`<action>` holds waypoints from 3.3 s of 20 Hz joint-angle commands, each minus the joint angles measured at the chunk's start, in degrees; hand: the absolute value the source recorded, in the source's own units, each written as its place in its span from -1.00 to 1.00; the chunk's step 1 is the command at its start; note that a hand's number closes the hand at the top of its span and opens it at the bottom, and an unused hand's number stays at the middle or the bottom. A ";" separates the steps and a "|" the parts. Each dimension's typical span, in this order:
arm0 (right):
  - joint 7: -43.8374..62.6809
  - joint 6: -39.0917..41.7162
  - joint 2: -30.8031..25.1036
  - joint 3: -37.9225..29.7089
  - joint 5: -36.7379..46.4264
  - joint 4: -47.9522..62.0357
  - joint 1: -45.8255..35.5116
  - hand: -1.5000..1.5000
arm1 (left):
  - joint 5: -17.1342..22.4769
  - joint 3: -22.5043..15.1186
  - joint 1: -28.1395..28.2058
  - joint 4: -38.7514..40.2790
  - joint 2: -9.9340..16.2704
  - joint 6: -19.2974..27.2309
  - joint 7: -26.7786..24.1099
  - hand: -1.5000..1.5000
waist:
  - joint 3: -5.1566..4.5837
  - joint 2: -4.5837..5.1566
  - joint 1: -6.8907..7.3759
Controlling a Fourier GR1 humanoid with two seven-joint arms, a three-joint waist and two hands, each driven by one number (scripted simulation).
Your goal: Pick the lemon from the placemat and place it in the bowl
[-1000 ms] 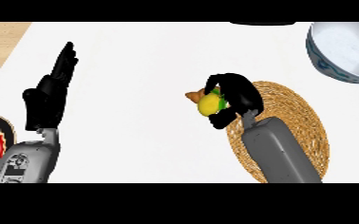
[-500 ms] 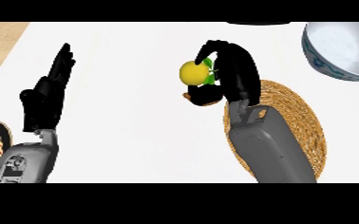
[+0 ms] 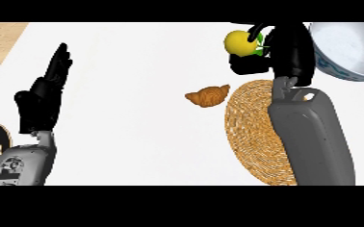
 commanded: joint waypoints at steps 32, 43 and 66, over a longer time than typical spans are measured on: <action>-48.16 -19.81 -33.01 -33.28 -8.79 71.06 -11.69 -1.00 | -2.41 -2.03 -3.50 -0.64 -3.12 -0.81 0.58 0.00 | 0.42 2.15 4.62; -68.03 -14.04 -33.53 -43.54 -20.49 73.36 -10.04 -1.00 | -1.83 -1.98 -2.82 -1.90 -3.36 -1.34 1.64 0.00 | 0.54 1.78 3.97; -84.39 17.77 -43.30 -52.22 -35.38 75.76 7.12 -1.00 | -2.47 1.44 -2.02 0.15 -2.41 -1.48 0.66 0.00 | 0.12 0.24 0.29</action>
